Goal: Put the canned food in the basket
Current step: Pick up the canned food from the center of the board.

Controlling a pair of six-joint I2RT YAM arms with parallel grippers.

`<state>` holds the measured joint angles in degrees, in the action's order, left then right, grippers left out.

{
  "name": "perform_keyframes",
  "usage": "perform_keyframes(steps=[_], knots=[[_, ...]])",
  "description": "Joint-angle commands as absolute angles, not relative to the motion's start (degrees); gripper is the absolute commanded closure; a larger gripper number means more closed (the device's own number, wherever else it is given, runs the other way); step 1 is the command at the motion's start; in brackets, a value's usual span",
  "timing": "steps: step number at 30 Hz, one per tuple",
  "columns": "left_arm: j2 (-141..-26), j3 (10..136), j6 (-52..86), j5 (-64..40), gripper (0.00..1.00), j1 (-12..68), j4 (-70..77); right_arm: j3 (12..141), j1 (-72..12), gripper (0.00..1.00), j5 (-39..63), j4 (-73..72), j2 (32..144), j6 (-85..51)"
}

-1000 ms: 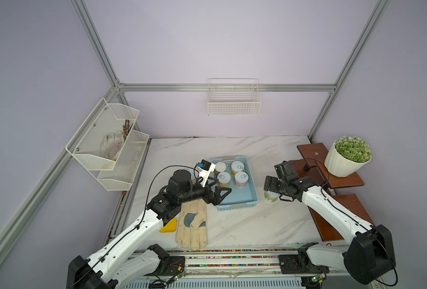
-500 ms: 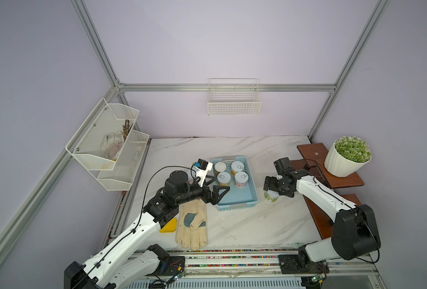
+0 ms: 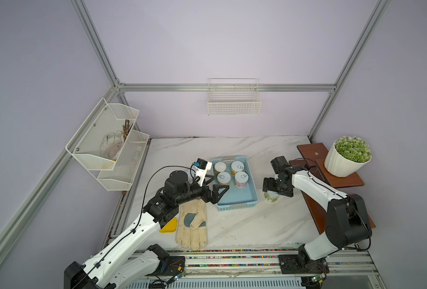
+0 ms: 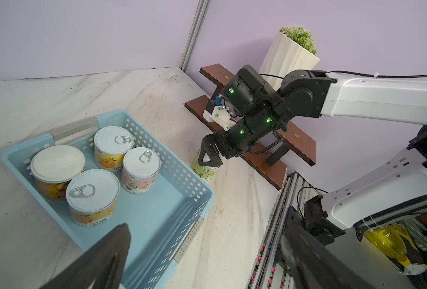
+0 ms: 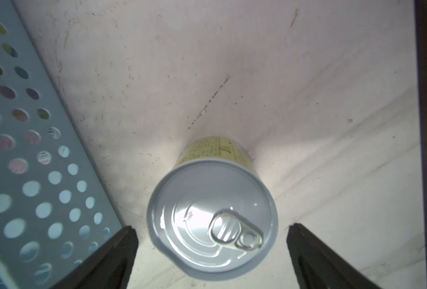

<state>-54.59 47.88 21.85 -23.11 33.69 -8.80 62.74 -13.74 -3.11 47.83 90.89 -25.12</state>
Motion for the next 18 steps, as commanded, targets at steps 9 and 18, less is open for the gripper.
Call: perform_keyframes(steps=[9,18], knots=[[-53.70,48.25,21.19,-21.25,0.00,33.22,-7.80,64.05,-13.49,0.01,-3.11,49.37,93.28,-24.04],[-52.66,47.51,21.76,-20.74,0.00,33.22,-8.08,64.75,-13.38,0.03,-4.09,47.91,94.92,-23.09]])
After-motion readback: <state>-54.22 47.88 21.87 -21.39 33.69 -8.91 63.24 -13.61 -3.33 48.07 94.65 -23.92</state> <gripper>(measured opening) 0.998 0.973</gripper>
